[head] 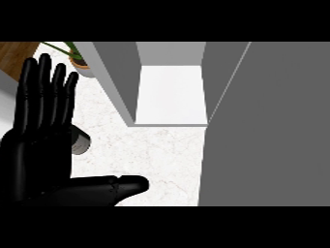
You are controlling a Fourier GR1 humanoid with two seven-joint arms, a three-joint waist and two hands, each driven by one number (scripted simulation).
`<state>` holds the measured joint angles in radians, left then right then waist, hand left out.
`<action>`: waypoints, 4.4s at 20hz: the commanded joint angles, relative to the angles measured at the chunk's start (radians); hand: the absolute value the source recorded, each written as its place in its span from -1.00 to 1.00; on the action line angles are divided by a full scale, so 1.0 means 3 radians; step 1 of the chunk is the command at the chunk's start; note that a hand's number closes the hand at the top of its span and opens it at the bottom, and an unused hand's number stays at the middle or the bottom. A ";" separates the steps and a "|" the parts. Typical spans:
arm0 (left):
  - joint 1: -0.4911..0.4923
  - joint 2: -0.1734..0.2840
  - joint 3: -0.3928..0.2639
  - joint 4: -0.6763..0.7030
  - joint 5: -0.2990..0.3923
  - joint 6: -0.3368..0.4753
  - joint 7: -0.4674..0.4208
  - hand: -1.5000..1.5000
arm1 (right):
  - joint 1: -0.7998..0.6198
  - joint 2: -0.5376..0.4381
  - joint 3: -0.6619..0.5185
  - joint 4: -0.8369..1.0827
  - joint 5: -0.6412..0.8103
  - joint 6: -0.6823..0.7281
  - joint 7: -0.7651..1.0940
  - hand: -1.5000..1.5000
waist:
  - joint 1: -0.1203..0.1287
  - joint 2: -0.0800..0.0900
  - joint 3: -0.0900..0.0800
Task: Pick up the wine, place it into the cabinet and close the cabinet
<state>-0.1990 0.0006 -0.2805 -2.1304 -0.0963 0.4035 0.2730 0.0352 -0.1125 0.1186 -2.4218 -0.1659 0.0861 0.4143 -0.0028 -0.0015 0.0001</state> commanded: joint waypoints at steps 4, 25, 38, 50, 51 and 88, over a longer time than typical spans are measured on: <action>-0.0101 -0.0002 -0.0043 -0.0067 -0.0150 0.0207 0.0221 -1.00 | 0.0121 0.0094 0.0143 -0.0410 0.0081 -0.0085 0.0240 -1.00 | -0.0004 0.0000 0.0000; 0.0377 0.0176 0.0737 0.0014 0.0272 0.0140 -0.0134 -1.00 | -0.0430 0.0062 -0.0072 -0.0408 -0.0055 -0.0167 0.0693 -1.00 | 0.0009 0.0002 -0.0003; 0.0832 0.0336 0.1513 0.0269 0.0808 -0.0158 -0.0520 -1.00 | -0.0438 0.0094 -0.0008 -0.0637 -0.0069 -0.0225 0.0953 -1.00 | 0.0013 -0.0003 -0.0003; 0.0632 0.0425 0.1934 0.1844 0.1167 -0.0719 -0.1360 -1.00 | -0.0353 0.0141 -0.0017 -0.0445 0.0028 -0.0108 0.0688 -1.00 | -0.0011 0.0005 -0.0002; 0.0673 0.0423 0.1939 0.1857 0.1151 -0.0717 -0.1359 -1.00 | -0.0270 0.0284 0.0244 -0.0282 0.0315 -0.0136 0.0447 -1.00 | -0.0001 0.0005 -0.0002; -0.0502 0.0625 0.2345 0.5866 0.1404 -0.2129 -0.3827 -1.00 | -0.0264 0.0230 0.0109 -0.0564 0.0159 -0.0028 0.0722 -1.00 | -0.0029 0.0008 -0.0003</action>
<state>-0.3248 0.1947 0.4249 -0.4055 0.3167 -0.2111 -0.8386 -0.1151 -0.0446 0.1353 -2.4716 -0.0920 0.0707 0.6079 -0.0140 0.0028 -0.0018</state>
